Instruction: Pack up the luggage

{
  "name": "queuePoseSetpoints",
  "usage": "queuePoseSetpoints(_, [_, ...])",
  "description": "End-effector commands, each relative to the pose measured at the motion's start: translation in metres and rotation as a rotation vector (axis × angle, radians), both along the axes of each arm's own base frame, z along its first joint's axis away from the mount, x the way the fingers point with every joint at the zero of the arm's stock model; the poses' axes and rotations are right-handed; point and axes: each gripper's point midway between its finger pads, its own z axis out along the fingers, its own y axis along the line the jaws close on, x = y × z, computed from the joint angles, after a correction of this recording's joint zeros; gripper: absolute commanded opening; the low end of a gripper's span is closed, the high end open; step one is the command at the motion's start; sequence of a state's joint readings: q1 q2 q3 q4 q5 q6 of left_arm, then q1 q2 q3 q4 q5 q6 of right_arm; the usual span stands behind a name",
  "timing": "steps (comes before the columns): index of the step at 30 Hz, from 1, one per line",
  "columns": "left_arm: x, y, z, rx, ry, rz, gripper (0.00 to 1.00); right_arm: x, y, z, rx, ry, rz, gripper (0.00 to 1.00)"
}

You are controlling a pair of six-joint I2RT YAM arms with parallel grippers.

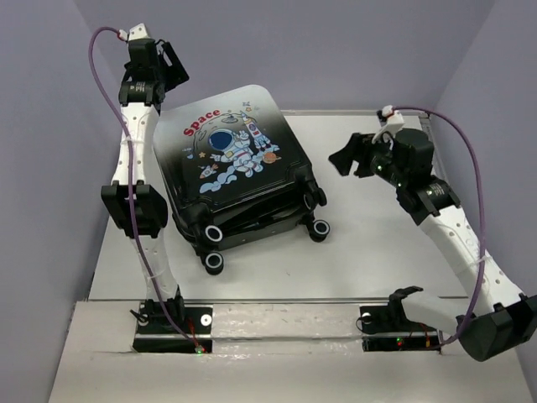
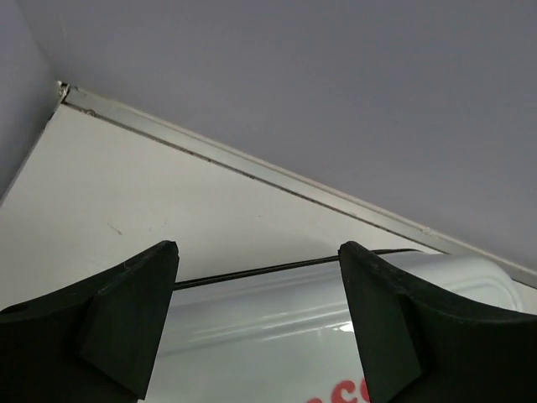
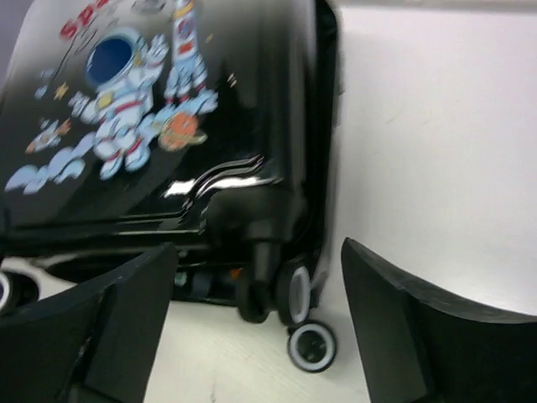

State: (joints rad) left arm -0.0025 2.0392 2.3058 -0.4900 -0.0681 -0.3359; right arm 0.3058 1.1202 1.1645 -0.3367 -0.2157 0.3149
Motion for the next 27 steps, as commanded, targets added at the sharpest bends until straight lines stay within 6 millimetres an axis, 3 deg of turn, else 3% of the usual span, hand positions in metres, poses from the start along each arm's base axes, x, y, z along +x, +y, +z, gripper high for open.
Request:
queuePoseSetpoints(1, [0.0,0.022,0.031,-0.131,-0.072,-0.073,0.88,-0.04,0.033,-0.081,-0.153,0.162,0.184,0.96])
queuePoseSetpoints(5, [0.005,0.041,0.015,-0.164,-0.053,-0.055,0.88,-0.052,0.051,-0.119,-0.258,0.215,0.28,1.0])
queuePoseSetpoints(8, [0.004,0.04,0.022,-0.171,-0.074,-0.055,0.88,-0.049,0.056,-0.145,-0.345,0.265,0.28,1.0])
queuePoseSetpoints(11, [-0.003,0.037,0.038,-0.182,-0.116,-0.059,0.88,-0.04,0.055,-0.154,-0.383,0.276,0.241,1.0])
queuePoseSetpoints(13, [-0.005,0.035,0.034,-0.195,-0.128,-0.064,0.88,-0.03,0.053,-0.155,-0.411,0.271,0.195,1.0])
queuePoseSetpoints(14, [-0.012,0.033,0.045,-0.199,-0.154,-0.069,0.88,-0.025,0.054,-0.159,-0.424,0.277,0.186,1.0])
queuePoseSetpoints(15, [-0.012,0.032,0.038,-0.208,-0.151,-0.068,0.88,-0.019,0.057,-0.156,-0.414,0.257,0.183,1.0])
queuePoseSetpoints(17, [-0.018,0.031,0.044,-0.21,-0.167,-0.072,0.88,-0.014,0.067,-0.156,-0.422,0.236,0.185,1.0])
queuePoseSetpoints(20, [-0.022,0.032,0.04,-0.2,-0.157,-0.068,0.88,-0.005,0.077,-0.154,-0.467,0.194,0.166,0.79])
queuePoseSetpoints(21, [-0.022,0.033,0.036,-0.196,-0.147,-0.063,0.88,-0.004,0.079,-0.151,-0.488,0.177,0.157,0.58])
queuePoseSetpoints(22, [-0.023,0.033,0.035,-0.191,-0.145,-0.06,0.88,0.0,0.075,-0.146,-0.528,0.147,0.113,0.52])
queuePoseSetpoints(23, [-0.025,0.033,0.036,-0.191,-0.145,-0.06,0.88,-0.002,0.084,-0.138,-0.539,0.114,0.118,0.51])
queuePoseSetpoints(24, [-0.025,0.033,0.032,-0.192,-0.142,-0.061,0.88,-0.002,0.085,-0.13,-0.55,0.092,0.103,0.41])
queuePoseSetpoints(26, [-0.027,0.032,0.03,-0.195,-0.14,-0.061,0.88,0.0,0.084,-0.109,-0.572,0.039,0.048,0.34])
queuePoseSetpoints(27, [-0.027,0.032,0.027,-0.196,-0.135,-0.061,0.87,0.0,0.079,-0.097,-0.569,0.022,0.025,0.25])
